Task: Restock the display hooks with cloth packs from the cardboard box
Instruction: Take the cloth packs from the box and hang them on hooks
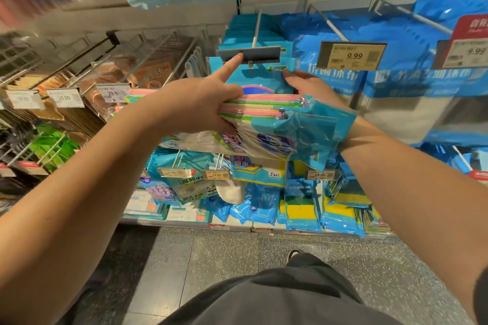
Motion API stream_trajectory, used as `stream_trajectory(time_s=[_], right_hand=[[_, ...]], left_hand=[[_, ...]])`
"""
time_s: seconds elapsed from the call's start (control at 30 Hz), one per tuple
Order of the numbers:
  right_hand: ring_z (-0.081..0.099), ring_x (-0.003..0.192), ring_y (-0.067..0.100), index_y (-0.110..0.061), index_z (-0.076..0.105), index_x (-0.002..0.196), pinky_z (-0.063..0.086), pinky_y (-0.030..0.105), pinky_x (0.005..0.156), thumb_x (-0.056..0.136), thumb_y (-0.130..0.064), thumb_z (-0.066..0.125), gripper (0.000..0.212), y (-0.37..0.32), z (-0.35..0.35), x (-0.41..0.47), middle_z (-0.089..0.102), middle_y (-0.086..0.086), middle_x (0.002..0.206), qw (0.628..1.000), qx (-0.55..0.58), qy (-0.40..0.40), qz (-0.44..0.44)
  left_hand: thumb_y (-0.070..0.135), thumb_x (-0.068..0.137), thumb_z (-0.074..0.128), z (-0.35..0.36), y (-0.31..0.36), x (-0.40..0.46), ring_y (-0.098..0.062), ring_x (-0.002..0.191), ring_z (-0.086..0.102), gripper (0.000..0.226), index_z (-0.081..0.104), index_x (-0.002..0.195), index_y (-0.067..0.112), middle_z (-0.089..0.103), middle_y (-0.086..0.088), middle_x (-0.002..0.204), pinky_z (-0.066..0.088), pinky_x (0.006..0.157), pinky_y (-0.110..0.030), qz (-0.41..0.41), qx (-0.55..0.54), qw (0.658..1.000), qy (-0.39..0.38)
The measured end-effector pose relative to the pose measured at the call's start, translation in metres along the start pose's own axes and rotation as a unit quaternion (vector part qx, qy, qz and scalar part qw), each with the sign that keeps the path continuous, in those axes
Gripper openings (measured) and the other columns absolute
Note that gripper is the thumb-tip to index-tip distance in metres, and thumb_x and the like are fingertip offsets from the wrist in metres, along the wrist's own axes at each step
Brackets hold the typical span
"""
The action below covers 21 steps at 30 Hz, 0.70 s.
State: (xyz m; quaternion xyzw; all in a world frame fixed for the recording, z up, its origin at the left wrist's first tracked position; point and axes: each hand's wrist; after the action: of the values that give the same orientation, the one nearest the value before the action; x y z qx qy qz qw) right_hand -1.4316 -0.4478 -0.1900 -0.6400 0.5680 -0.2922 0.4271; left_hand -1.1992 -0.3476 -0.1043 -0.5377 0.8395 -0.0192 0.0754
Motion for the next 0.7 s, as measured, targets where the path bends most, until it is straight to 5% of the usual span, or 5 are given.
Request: stream_trajectory(time_s=[0.2, 0.33, 0.47, 0.6, 0.7], right_hand=[[0.039, 0.14, 0.024, -0.02, 0.04, 0.149, 0.027, 0.033, 0.11, 0.099, -0.063, 0.033, 0.067, 0.006, 0.008, 0.027, 0.039, 0.003, 0.155, 0.999, -0.03, 0.002, 0.036], [0.037, 0.141, 0.019, -0.015, 0.034, 0.152, 0.028, 0.015, 0.095, 0.101, -0.053, 0.041, 0.064, 0.007, 0.014, 0.048, 0.033, 0.002, 0.159, 0.997, 0.054, 0.047, 0.043], [0.039, 0.14, 0.024, -0.014, 0.04, 0.15, 0.026, 0.03, 0.114, 0.101, -0.052, 0.042, 0.062, -0.002, 0.017, 0.052, 0.039, 0.005, 0.155, 0.995, 0.075, 0.058, 0.038], [0.059, 0.118, 0.024, -0.029, 0.056, 0.135, 0.04, 0.042, 0.108, 0.081, -0.075, 0.052, 0.071, 0.012, 0.014, 0.056, 0.063, 0.001, 0.13, 0.993, 0.097, 0.05, 0.045], [0.062, 0.085, 0.012, -0.027, 0.065, 0.105, 0.045, 0.031, 0.088, 0.085, -0.056, 0.063, 0.036, 0.024, 0.001, 0.027, 0.067, -0.01, 0.086, 0.975, 0.204, 0.082, 0.04]], left_hand=[[0.048, 0.083, 0.075, 0.001, -0.003, 0.0, -0.033, 0.095, 0.067, 0.042, 0.057, 0.115, 0.026, -0.019, 0.013, 0.166, 0.053, 0.08, -0.042, -0.009, 0.0, 1.0, -0.012], [0.047, 0.082, 0.075, 0.003, -0.006, 0.0, -0.032, 0.097, 0.067, 0.041, 0.058, 0.114, 0.027, -0.018, 0.011, 0.167, 0.052, 0.077, -0.038, -0.023, 0.005, 1.0, -0.014], [0.048, 0.084, 0.073, 0.004, -0.011, 0.001, -0.027, 0.097, 0.068, 0.041, 0.058, 0.117, 0.03, -0.019, 0.012, 0.166, 0.053, 0.078, -0.038, -0.024, -0.003, 1.0, -0.02], [0.051, 0.085, 0.072, 0.009, -0.016, 0.002, -0.028, 0.098, 0.067, 0.046, 0.055, 0.123, 0.031, -0.022, 0.016, 0.164, 0.055, 0.079, -0.041, -0.025, -0.016, 0.999, -0.021], [0.05, 0.083, 0.075, 0.014, -0.019, 0.002, -0.029, 0.098, 0.068, 0.048, 0.056, 0.122, 0.03, -0.023, 0.019, 0.164, 0.054, 0.081, -0.043, -0.022, -0.047, 0.999, -0.017]])
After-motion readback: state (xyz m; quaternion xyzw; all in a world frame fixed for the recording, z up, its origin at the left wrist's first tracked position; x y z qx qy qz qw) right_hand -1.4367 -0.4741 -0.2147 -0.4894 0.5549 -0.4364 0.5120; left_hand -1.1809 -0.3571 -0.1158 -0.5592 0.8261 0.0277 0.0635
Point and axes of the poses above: each hand's wrist, its own x-axis towards the middle knuckle, its own z-axis out of the palm, y = z × x
